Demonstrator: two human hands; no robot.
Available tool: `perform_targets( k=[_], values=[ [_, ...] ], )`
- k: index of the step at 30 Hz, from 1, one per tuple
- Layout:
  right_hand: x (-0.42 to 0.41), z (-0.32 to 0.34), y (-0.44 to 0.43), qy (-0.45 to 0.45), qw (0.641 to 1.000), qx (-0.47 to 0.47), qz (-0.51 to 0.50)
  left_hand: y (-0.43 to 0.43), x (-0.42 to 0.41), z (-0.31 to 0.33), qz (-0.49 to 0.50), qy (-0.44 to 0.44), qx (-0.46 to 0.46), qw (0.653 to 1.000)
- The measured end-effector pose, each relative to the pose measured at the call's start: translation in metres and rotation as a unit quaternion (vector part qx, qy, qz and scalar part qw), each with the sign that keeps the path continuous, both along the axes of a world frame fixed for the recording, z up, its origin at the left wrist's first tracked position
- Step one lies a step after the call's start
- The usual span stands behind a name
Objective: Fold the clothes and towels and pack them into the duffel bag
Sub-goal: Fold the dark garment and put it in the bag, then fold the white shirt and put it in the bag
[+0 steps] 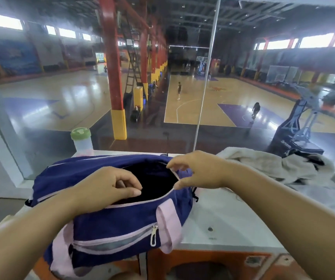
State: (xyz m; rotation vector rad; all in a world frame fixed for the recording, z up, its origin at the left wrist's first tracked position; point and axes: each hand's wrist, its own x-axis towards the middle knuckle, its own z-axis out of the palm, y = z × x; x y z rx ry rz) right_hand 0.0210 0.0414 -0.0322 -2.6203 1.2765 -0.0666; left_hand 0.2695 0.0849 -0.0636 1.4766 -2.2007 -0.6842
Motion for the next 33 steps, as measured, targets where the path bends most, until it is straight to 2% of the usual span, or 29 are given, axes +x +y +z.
perform_targets(
  k=[5, 11, 16, 20, 22, 24, 28, 33],
  values=[
    [-0.077, -0.014, 0.029, -0.002, 0.996, -0.001, -0.088, -0.006, -0.068, 0.001, -0.053, 0.006, 0.006, 0.999],
    [-0.185, -0.050, 0.062, 0.011, 0.971, 0.082, -0.223, -0.023, -0.164, -0.016, -0.141, -0.030, 0.040, 0.989],
    [-0.269, -0.075, 0.088, 0.022, 0.929, 0.084, -0.359, -0.035, -0.239, -0.044, -0.203, -0.062, 0.070, 0.975],
    [-0.322, -0.083, 0.101, -0.030, 0.869, 0.044, -0.492, -0.043, -0.293, -0.066, -0.227, -0.067, 0.077, 0.969],
    [-0.337, -0.085, 0.101, 0.017, 0.846, -0.006, -0.533, -0.048, -0.319, -0.076, -0.237, -0.067, 0.078, 0.966],
    [-0.347, -0.091, 0.095, 0.030, 0.833, -0.041, -0.551, -0.055, -0.344, -0.085, -0.240, -0.070, 0.062, 0.966],
    [-0.352, -0.111, 0.076, -0.003, 0.849, -0.046, -0.526, -0.075, -0.391, -0.102, -0.230, -0.061, 0.008, 0.971],
    [-0.345, -0.152, 0.051, 0.041, 0.856, 0.011, -0.515, -0.105, -0.443, -0.117, -0.230, -0.064, -0.065, 0.969]
  ],
)
